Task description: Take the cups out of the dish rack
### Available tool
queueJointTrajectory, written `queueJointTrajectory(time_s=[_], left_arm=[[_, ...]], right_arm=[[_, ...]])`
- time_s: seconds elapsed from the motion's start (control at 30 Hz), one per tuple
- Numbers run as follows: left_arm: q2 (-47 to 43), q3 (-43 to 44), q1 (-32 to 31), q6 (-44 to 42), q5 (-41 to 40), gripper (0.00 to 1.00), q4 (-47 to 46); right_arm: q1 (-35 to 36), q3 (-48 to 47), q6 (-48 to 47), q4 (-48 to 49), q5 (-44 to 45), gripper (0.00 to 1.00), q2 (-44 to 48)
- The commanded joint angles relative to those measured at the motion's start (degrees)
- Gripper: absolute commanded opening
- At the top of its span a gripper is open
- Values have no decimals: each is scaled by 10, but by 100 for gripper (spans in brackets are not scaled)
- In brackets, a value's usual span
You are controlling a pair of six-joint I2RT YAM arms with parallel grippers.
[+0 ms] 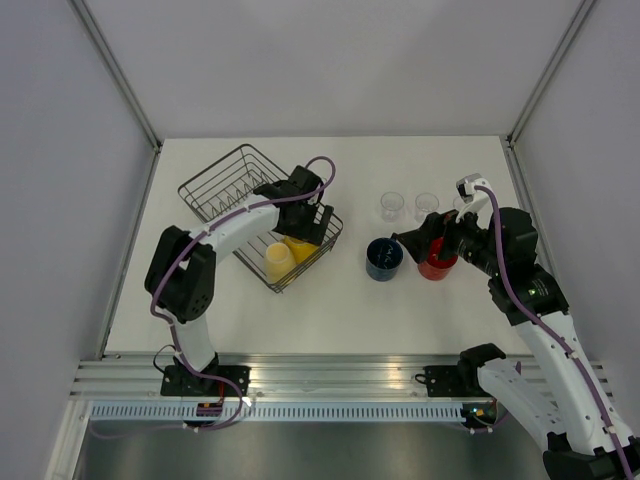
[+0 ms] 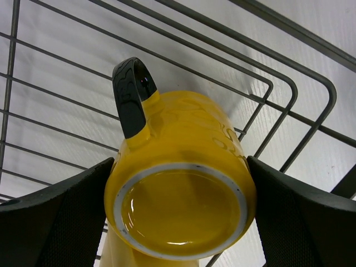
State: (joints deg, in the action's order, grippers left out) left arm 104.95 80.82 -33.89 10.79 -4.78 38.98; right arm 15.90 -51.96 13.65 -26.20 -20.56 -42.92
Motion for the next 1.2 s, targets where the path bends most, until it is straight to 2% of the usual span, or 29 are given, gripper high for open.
queueJointTrajectory(time_s=[0.0, 0.2, 0.27, 0.37, 0.4, 0.43, 0.47, 0.53, 1.17], left_arm=[[10, -13, -1, -9, -16, 100, -25], [18, -21, 0, -5, -18, 99, -33], [17, -20, 0, -2, -21, 90, -34], [4, -18, 0, 2, -22, 62, -34], [0, -15, 0, 2, -22, 44, -35], [-10, -15, -1, 5, -26, 33, -34], [-13, -13, 0, 6, -29, 13, -34], [-23, -11, 0, 7, -37, 2, -31], [-161, 7, 1, 59, -82, 2, -41]], right_arm=[[2, -13, -8, 11, -10, 98, 4], [1, -13, -10, 14, -10, 98, 4], [0, -13, -10, 13, -10, 98, 4], [2, -13, -10, 13, -9, 98, 4], [1, -14, -10, 13, -9, 98, 4], [1, -14, -10, 14, -9, 98, 4], [1, -15, -10, 13, -9, 98, 5], [1, -16, -10, 12, -8, 98, 6], [1, -20, -6, 20, -4, 98, 13]])
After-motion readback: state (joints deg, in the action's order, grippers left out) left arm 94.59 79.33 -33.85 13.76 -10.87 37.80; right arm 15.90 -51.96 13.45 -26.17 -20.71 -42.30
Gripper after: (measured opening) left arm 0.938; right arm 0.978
